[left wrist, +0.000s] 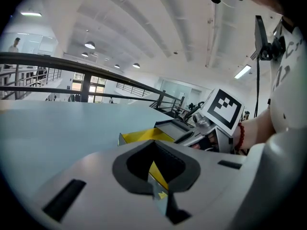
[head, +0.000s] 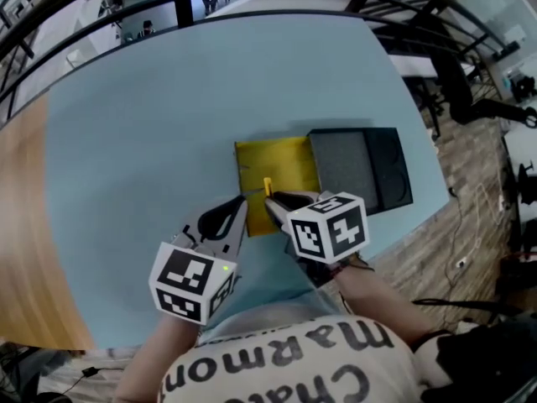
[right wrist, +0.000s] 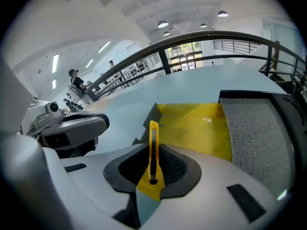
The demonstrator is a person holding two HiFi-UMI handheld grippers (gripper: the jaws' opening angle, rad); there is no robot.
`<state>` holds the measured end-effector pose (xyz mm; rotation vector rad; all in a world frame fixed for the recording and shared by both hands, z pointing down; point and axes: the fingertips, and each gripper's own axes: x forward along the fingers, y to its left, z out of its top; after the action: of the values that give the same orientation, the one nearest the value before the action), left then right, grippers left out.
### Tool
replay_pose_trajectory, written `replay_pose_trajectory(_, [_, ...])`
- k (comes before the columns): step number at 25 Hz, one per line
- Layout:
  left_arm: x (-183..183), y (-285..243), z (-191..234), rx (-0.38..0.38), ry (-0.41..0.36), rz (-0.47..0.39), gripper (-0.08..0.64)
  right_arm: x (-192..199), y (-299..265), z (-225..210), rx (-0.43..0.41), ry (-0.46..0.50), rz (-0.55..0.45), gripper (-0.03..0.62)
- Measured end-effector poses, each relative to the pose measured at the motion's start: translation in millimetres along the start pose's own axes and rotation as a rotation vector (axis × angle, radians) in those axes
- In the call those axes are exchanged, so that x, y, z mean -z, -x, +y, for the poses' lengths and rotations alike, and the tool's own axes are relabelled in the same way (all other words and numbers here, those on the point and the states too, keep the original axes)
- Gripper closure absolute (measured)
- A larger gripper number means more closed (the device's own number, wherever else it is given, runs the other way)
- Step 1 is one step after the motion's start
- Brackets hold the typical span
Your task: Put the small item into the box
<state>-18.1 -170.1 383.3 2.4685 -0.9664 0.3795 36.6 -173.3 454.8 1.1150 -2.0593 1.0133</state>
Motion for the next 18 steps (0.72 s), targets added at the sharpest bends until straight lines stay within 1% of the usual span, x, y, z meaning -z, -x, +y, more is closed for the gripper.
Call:
replay_pose_trajectory(5, [4.6,-3.6,4.4,0.020,-0.010,0.012,0.560,3.1,-5.8,-4.0,0.026,-0.009,0.016,0.514])
replay_pose_trajectory(10, [8.5,-5.3,7.7,0.018,-0.020,0.020,0.560,8.1,-11.8,-9.6,0.032,-0.037,0.033,0.515])
replay_pose_trajectory(15, [6.2,-6.1,12.3,0.009,-0.025,0.011,0.560,10.2,-13.8,-10.1,0.054,-0.002,0.057,0.514])
replay_pose_trajectory(18, [5.2,-7.6,12.8,0.007,-0.026,0.003,0.561,11.4,-15.7,-12.0,0.073,-0.001,0.074,0.514])
